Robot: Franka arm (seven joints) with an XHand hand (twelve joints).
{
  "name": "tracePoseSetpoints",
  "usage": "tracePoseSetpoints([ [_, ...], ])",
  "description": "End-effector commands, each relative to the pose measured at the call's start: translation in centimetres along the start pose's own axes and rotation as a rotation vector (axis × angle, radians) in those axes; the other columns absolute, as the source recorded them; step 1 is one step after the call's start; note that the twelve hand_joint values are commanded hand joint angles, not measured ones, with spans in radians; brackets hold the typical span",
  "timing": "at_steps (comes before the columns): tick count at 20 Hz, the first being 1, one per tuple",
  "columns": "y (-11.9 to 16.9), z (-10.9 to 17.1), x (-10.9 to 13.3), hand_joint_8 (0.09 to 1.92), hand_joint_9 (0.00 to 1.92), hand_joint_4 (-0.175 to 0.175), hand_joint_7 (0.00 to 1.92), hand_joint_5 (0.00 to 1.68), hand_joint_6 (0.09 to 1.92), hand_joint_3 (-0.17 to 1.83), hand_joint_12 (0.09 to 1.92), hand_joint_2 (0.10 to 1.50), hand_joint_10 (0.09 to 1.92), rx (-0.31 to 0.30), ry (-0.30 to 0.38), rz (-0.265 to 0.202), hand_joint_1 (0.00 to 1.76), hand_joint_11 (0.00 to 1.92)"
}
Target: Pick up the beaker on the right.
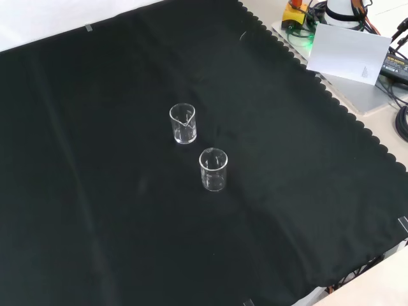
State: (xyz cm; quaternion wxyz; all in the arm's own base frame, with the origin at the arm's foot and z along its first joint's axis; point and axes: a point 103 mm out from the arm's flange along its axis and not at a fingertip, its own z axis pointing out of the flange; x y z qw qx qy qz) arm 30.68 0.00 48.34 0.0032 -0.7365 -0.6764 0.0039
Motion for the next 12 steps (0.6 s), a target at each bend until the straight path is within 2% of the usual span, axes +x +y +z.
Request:
tracePoseSetpoints([
  [1, 0.1, 0.0, -0.2, 0.57, 0.17, -0.045, 0.14, 0.19, 0.32, 0.56, 1.02, 1.2, 0.67, -0.008, -0.008, 0.002, 0.11, 0.0],
  [4, 0.2, 0.0, -0.2, 0.52, 0.17, -0.042, 0.16, 0.27, 0.15, 0.33, 1.0, 1.33, 0.66, -0.004, -0.012, 0.004, 0.05, 0.0],
  [9, 0.6, 0.7, -0.4, 0.51, 0.18, -0.041, 0.17, 0.29, 0.09, 0.24, 1.0, 1.34, 0.66, 0.004, -0.022, 0.01, 0.09, 0.0],
  [10, 2.6, 1.0, -4.4, 0.52, 0.18, -0.042, 0.18, 0.28, 0.09, 0.23, 1.0, 1.32, 0.66, 0.058, 0.09, 0.108, 0.13, 0.0],
  [12, 3.6, 1.6, -6.2, 0.53, 0.19, -0.044, 0.19, 0.27, 0.09, 0.2, 1.01, 1.26, 0.68, 0.049, 0.095, 0.123, 0.25, 0.0],
])
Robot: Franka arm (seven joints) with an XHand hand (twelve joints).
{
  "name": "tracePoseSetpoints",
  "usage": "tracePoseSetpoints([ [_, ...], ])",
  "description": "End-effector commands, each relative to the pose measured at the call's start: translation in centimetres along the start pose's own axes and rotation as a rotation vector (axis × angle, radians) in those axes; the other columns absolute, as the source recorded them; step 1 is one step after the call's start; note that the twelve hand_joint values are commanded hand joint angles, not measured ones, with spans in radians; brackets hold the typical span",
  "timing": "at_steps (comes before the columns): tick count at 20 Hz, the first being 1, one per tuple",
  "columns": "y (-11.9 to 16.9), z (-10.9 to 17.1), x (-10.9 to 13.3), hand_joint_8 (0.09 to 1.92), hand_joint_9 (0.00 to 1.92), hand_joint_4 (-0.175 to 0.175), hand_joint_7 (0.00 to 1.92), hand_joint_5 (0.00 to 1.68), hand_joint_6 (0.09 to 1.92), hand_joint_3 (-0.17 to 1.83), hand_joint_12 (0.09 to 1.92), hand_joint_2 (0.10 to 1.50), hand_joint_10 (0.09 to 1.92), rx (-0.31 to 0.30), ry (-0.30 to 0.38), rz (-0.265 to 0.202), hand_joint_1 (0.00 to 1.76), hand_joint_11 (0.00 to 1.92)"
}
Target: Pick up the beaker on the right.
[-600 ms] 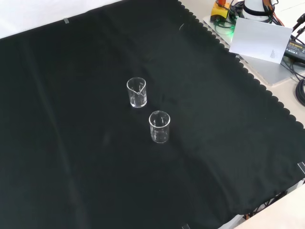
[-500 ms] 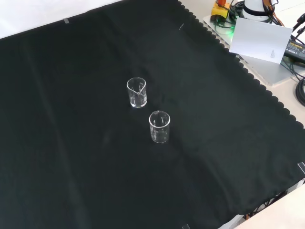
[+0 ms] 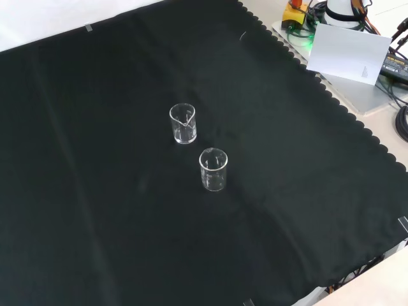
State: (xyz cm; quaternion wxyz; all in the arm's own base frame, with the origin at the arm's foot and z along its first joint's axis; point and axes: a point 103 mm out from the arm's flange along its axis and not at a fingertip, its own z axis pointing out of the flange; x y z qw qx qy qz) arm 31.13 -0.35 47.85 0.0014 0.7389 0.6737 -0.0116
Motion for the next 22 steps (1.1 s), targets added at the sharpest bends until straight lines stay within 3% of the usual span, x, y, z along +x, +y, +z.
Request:
tracePoseSetpoints([
  [1, 3.8, 1.6, -6.8, 0.54, 0.21, -0.046, 0.2, 0.26, 0.09, 0.18, 1.03, 1.22, 0.68, 0.05, 0.118, 0.128, 0.33, 0.0],
  [4, 5.7, 3.1, -9.3, 0.6, 0.24, -0.051, 0.22, 0.27, 0.09, 0.19, 1.1, 1.11, 0.71, 0.054, 0.135, 0.168, 0.51, 0.0],
  [5, 6.3, 3.6, -10.2, 0.62, 0.25, -0.053, 0.22, 0.28, 0.09, 0.24, 1.13, 1.07, 0.71, 0.068, 0.164, 0.21, 0.54, 0.0],
  [8, 8.0, 5.4, -11.9, 0.65, 0.27, -0.056, 0.22, 0.29, 0.09, 0.45, 1.19, 0.92, 0.72, 0.077, 0.162, 0.256, 0.61, 0.0],
  [15, 9.9, 11.3, -6.2, 0.66, 0.29, -0.058, 0.21, 0.29, 0.09, 0.58, 1.25, 0.81, 0.73, 0.116, 0.13, 0.239, 0.65, 0.0],
  [22, 12.3, 14.3, -2.2, 0.65, 0.29, -0.054, 0.19, 0.28, 0.09, 0.59, 1.25, 0.78, 0.73, 0.14, 0.142, 0.161, 0.67, 0.0],
])
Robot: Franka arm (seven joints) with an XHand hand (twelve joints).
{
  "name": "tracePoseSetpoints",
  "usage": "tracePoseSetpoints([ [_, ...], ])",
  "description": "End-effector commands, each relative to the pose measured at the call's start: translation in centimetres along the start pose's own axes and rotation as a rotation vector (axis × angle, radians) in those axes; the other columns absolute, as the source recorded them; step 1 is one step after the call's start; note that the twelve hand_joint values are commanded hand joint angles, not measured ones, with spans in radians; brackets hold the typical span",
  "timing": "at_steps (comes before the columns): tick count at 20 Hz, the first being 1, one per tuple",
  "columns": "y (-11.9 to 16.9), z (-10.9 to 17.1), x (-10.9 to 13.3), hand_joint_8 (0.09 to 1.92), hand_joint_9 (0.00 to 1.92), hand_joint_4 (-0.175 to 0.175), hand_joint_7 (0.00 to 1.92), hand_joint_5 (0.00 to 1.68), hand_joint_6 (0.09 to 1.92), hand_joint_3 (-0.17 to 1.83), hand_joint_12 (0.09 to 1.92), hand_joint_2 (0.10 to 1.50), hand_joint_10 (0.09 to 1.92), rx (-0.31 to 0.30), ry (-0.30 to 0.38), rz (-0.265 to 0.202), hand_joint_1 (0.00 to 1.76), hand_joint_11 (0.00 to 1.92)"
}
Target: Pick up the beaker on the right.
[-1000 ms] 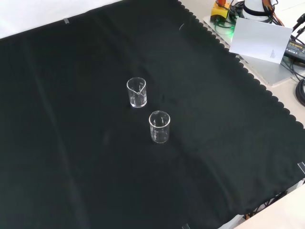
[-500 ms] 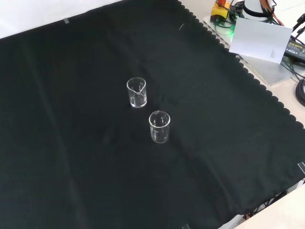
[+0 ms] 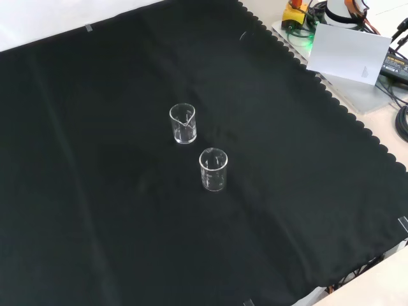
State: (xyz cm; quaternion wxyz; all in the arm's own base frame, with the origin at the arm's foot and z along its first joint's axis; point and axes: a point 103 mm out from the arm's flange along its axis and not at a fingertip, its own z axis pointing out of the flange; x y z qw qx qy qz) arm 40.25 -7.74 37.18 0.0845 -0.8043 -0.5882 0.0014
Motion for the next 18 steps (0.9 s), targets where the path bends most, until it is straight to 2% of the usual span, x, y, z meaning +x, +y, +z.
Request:
tracePoseSetpoints([
  [1, 2.2, 4.4, 4.1, 0.65, 0.29, -0.054, 0.19, 0.27, 0.09, 0.61, 1.25, 0.76, 0.72, 0.035, 0.0, -0.058, 0.68, 0.0],
  [6, 3.7, 7.1, 3.5, 0.65, 0.29, -0.049, 0.18, 0.27, 0.09, 0.65, 1.28, 0.68, 0.72, 0.089, -0.017, -0.098, 0.72, 0.0],
  [12, 4.9, 10.2, 3.1, 0.65, 0.3, -0.046, 0.17, 0.26, 0.09, 0.66, 1.29, 0.62, 0.72, 0.15, -0.019, -0.123, 0.76, 0.0],
  [18, 5.5, 12.7, 3.0, 0.64, 0.31, -0.042, 0.16, 0.22, 0.09, 0.68, 1.3, 0.58, 0.71, 0.173, 0.052, -0.229, 0.8, 0.0],
])
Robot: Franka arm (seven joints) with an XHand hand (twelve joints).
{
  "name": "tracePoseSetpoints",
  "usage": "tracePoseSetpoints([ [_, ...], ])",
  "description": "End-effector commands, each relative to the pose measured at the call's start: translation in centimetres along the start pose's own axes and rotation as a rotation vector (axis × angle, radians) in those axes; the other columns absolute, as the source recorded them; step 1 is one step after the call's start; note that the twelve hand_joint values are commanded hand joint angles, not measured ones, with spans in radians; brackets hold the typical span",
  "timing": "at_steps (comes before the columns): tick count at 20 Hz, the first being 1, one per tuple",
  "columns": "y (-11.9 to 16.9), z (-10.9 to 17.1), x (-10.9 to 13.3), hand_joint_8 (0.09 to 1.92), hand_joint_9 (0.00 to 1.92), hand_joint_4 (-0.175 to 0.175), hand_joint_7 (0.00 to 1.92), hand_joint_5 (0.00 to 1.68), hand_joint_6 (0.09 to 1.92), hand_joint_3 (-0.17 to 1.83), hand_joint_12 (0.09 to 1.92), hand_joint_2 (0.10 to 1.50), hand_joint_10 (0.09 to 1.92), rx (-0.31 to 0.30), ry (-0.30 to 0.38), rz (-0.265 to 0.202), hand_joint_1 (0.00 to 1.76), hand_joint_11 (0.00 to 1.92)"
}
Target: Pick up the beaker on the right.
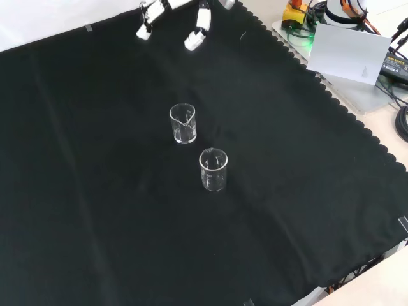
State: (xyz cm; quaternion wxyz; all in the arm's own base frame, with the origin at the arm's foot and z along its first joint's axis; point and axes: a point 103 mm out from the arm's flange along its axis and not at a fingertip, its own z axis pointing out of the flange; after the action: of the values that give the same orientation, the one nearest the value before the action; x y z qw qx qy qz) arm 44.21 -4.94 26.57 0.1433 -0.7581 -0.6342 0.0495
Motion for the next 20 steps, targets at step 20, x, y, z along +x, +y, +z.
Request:
tracePoseSetpoints([
  [20, 4.7, 8.0, 1.1, 0.62, 0.33, -0.039, 0.17, 0.21, 0.09, 0.76, 1.28, 0.51, 0.67, 0.128, 0.123, -0.289, 0.81, 0.0],
])
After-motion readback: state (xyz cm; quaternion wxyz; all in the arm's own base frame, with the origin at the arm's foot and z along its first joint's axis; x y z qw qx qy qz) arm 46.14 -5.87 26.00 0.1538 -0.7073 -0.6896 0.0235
